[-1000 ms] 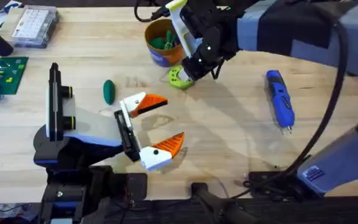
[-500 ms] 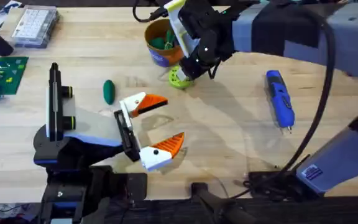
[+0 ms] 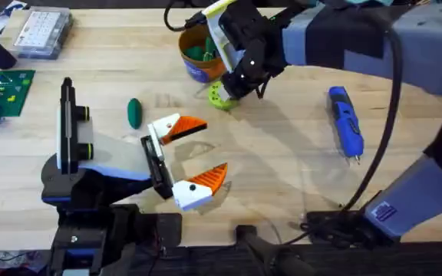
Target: Pick up the gripper from the table and insert it into the empty holder that is missing its gripper. Then pick up a screw, insert it into the mounting hole, and use the screwdriver to tighten it. Finally, clean up the table by picking up the vegetable and placing it into the bucket.
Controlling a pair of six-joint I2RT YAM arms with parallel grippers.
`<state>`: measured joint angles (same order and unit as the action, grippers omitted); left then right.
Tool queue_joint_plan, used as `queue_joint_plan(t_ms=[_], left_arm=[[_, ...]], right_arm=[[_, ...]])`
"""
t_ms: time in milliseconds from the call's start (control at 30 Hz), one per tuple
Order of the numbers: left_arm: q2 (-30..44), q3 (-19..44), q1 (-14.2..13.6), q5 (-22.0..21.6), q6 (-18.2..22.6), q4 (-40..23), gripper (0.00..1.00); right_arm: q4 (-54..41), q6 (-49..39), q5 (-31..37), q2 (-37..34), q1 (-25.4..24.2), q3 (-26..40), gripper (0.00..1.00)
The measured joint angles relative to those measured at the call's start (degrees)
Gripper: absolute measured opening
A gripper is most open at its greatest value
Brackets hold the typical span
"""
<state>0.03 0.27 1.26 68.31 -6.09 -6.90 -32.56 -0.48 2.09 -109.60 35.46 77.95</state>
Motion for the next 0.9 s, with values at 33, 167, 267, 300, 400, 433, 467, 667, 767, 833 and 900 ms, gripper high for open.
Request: queue_joint_plan(t_ms=[33,167,267,300,400,433,467,667,767,833,900], left_arm=[[0.0,0.0,0.0,0.0,0.01,-0.01,0.989],[0.0,0.0,0.0,0.0,0.01,0.0,0.989],[0.0,0.0,0.0,0.0,0.02,-0.02,0.988],[0.0,0.0,0.0,0.0,0.02,-0.01,0.987],[0.0,0.0,0.0,0.0,0.01,0.0,0.987],[0.0,0.0,0.0,0.0,0.02,0.0,0.987],[0.0,0.0,0.0,0.0,0.01,-0.01,0.987],[0.0,0.0,0.0,0.0,0.0,0.0,0.987],[0.0,0.0,0.0,0.0,0.01,0.0,0.986],[0.0,0.0,0.0,0.0,0.01,-0.01,0.986],[0.0,0.0,0.0,0.0,0.01,0.0,0.986]], right_arm=[[0.02,0.0,0.0,0.0,0.0,0.0,0.293],[0.02,0.01,0.0,-0.02,0.0,0.0,0.293],[0.24,-0.3,0.27,-0.02,-0.06,0.0,0.096],[0.34,-0.13,0.35,-0.01,-0.13,0.0,0.029],[0.42,-0.19,0.26,-0.01,-0.24,0.0,0.009],[0.42,-0.19,0.26,-0.02,-0.24,0.0,0.01],[0.42,-0.19,0.26,-0.02,-0.24,0.0,0.009],[0.42,-0.19,0.26,-0.01,-0.24,0.0,0.007],[0.42,-0.19,0.26,0.0,-0.24,0.0,0.007],[0.39,-0.19,0.26,0.0,-0.24,0.0,0.007],[0.3,-0.19,0.23,0.09,-0.24,0.0,0.007]])
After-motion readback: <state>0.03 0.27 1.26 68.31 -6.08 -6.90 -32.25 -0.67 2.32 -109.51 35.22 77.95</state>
